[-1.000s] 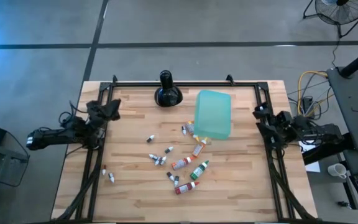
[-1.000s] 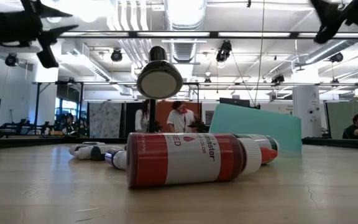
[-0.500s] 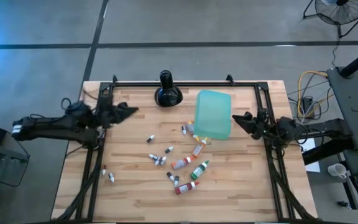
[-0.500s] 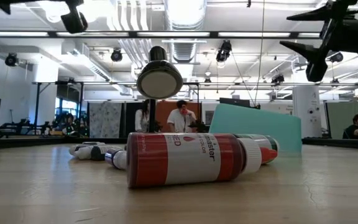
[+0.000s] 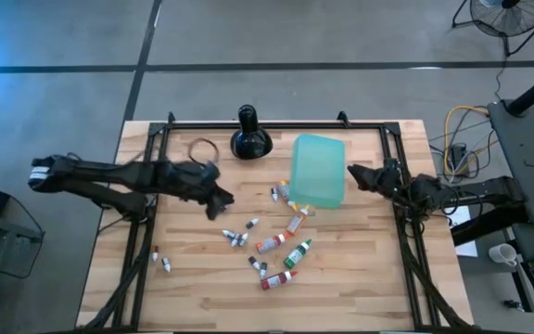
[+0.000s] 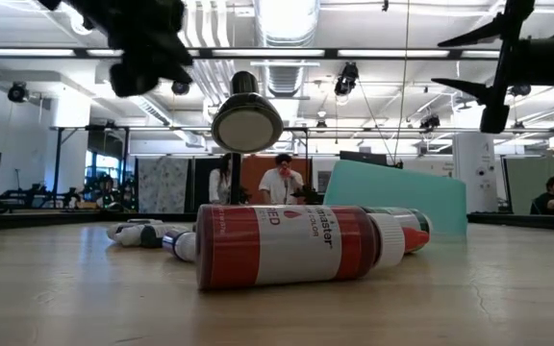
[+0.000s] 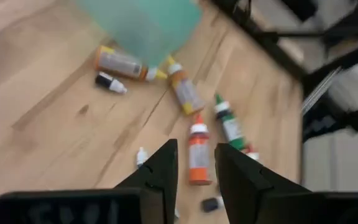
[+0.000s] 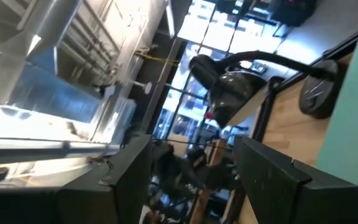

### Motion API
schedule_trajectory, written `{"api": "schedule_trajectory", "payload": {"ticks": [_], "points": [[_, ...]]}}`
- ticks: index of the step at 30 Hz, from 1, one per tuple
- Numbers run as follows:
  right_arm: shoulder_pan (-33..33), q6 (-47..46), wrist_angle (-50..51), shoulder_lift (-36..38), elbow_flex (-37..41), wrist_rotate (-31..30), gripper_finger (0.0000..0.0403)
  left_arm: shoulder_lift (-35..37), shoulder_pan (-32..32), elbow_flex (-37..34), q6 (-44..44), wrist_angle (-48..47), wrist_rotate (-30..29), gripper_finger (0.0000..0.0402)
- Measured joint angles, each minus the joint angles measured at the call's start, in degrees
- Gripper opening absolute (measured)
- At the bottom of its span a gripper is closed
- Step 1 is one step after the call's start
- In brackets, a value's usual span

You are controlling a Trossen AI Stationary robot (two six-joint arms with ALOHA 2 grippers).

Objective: Pick & Place food coloring
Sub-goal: Prepare the green bin

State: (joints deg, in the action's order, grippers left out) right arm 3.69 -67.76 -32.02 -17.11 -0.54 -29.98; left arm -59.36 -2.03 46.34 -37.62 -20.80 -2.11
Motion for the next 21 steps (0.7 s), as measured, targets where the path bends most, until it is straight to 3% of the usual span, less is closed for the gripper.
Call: {"api": "schedule_trajectory", "payload": {"ticks": [7,16,21], "points": [[0.01,-0.36,5.92,-1.18,-0.05,-4.17,0.0219,-8.77,-1.33,-0.2,0.06,0.39,-8.56,0.008],[0.05,-12.7,49.76,-9.58,-13.11,-7.89,0.0193,-15.48,-2.66,3.87,2.27,1.99,-16.62,0.008],[-0.31,-17.94,68.9,-15.9,-23.62,-17.32,0.0182,-17.8,-2.56,8.4,5.35,2.8,-23.97,0.008]]}}
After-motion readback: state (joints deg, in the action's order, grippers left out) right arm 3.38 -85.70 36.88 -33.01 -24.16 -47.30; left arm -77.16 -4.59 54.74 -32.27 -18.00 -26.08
